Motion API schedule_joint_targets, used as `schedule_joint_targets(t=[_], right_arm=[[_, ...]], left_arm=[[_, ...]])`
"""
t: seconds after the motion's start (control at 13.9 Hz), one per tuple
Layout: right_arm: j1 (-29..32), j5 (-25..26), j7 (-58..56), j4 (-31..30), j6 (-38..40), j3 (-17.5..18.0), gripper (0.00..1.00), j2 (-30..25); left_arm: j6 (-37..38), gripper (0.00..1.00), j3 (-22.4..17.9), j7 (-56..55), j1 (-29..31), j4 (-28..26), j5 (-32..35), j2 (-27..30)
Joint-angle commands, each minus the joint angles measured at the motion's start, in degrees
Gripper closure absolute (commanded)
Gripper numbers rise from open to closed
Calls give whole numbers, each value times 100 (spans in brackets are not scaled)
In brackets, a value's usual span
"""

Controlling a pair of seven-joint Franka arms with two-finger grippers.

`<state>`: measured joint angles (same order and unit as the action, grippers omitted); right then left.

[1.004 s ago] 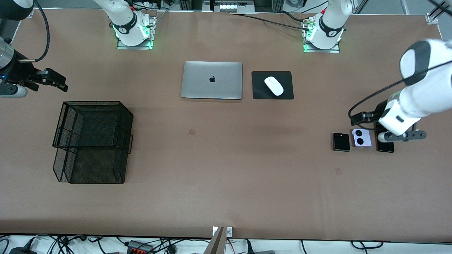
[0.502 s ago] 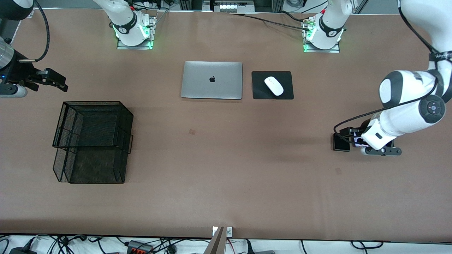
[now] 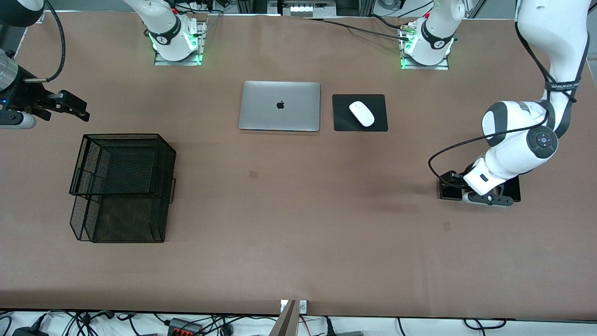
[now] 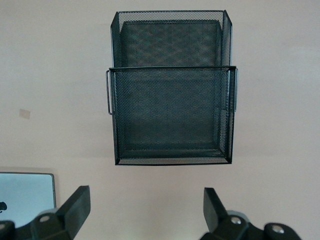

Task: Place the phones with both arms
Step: 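Grasp the black flip phone with the left gripper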

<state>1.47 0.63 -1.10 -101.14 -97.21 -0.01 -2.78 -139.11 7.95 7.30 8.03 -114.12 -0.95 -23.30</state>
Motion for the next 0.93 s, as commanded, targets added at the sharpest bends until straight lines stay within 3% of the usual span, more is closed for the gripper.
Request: schedule_joint_targets(t=[0.0,0.14,0.86], right_arm=[[47,-81,-4,-99,18,19,0,-135],[47,-81,-4,-99,27,27,0,-152],[56,-90,-4,-99,88,19,0,-144]], left_arm=[[-492,0,14,245,146,-179,78,-183],[-1028,0,5,210,146,-443,60,-254],[-1074,0,-232,131,76,-523,42,-500]])
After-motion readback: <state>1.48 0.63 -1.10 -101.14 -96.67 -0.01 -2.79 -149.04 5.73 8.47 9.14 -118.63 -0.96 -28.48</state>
